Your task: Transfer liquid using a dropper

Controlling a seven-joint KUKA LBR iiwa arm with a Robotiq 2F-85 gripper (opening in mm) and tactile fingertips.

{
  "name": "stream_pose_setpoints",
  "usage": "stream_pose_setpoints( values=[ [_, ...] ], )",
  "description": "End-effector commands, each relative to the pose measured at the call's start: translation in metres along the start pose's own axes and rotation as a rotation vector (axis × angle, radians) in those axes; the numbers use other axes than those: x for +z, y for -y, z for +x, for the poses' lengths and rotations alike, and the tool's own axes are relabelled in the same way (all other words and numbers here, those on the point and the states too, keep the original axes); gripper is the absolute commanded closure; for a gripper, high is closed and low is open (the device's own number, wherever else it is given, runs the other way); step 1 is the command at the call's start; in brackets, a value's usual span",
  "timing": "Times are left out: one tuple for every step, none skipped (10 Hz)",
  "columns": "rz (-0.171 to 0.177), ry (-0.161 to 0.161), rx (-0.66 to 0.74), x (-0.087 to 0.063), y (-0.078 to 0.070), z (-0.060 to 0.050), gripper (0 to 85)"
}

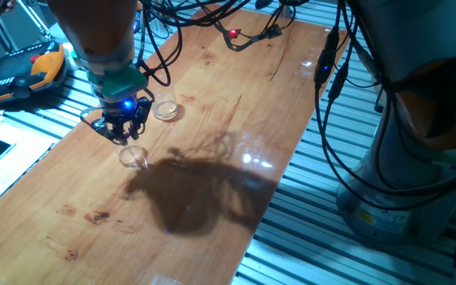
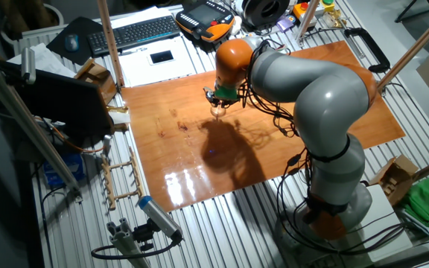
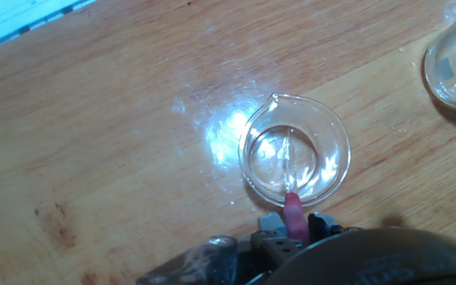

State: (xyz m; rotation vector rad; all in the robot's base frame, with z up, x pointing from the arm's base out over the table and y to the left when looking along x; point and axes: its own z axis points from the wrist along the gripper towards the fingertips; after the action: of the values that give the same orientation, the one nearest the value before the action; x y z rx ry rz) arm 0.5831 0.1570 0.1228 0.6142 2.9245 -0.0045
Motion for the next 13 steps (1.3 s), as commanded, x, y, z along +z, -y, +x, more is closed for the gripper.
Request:
stream_pose_setpoints(
  values=[
    [0.002, 0.001, 0.0, -0.0002, 0.0001, 0.0001, 57.7],
    [0.003, 0.001, 0.001, -0.0005, 0.0002, 0.0001, 57.7],
    [0.004, 0.002, 0.004, -0.0003, 0.0001, 0.0, 57.7],
    [0.005, 0.004, 0.007, -0.0002, 0.0, -0.0001, 57.7],
    [0.005, 0.007, 0.01, -0.0004, -0.0001, -0.0002, 57.7],
    [0.008, 0.009, 0.009, -0.0009, -0.0001, -0.0006, 58.0],
    [0.007, 0.01, 0.011, -0.0013, -0.0001, -0.0007, 58.0],
    [0.008, 0.012, 0.012, -0.0013, -0.0002, -0.0007, 59.0],
    [0.008, 0.015, 0.012, -0.0012, -0.0002, -0.0008, 59.3],
    [0.008, 0.015, 0.013, -0.0012, -0.0002, -0.0008, 59.3],
    [0.009, 0.017, 0.015, -0.0011, -0.0002, -0.0009, 59.7],
    [0.009, 0.017, 0.015, -0.0009, -0.0001, -0.0011, 60.0],
    [0.01, 0.018, 0.016, -0.0009, -0.0001, -0.0011, 60.3]
  ],
)
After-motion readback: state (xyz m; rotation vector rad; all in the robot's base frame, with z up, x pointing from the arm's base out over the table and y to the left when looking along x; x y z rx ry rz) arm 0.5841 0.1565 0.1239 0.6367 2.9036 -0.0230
